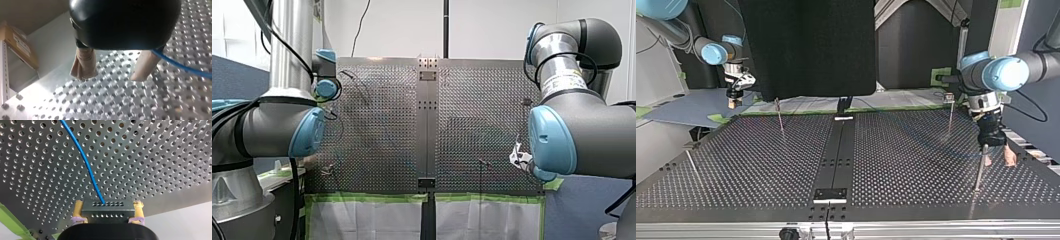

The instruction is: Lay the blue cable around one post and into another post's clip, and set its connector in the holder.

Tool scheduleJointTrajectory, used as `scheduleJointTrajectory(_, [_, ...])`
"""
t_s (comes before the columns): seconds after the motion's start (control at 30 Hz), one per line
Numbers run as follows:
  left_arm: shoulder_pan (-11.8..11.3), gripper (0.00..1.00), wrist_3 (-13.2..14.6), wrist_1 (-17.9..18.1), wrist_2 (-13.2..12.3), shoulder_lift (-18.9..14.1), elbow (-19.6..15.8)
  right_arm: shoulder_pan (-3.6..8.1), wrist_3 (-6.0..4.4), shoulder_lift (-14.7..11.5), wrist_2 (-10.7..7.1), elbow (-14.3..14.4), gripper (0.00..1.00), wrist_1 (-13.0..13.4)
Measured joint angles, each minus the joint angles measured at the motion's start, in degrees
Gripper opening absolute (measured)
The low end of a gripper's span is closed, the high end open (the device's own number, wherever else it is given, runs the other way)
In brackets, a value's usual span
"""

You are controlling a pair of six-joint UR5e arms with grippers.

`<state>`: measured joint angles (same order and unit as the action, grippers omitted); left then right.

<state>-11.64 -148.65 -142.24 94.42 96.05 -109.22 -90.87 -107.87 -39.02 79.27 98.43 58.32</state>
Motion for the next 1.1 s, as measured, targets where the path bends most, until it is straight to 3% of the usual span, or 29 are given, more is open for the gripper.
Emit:
scheduleJointTrajectory(0.47, [-0.32,1.0,1.06,-0.27,-0.77,1.63,2.81,0.26,-0.06,-0.05,0.24,-0.82,0.0,-0.86])
scheduleJointTrajectory(0.67, [-0.06,1.0,1.81,-1.34,-1.34,3.44,3.34,0.66,0.02,-0.27,1.77,-1.14,0.0,-1.65])
scheduleJointTrajectory(0.83, [0.03,1.0,2.43,-1.51,-1.27,3.62,3.37,1.21,0.04,-1.69,3.43,-1.16,0.0,-2.58])
scheduleJointTrajectory(1.1, [0.17,1.0,2.73,-1.62,-1.24,3.65,3.39,1.28,-0.1,-5.5,3.8,-1.09,0.0,-5.8])
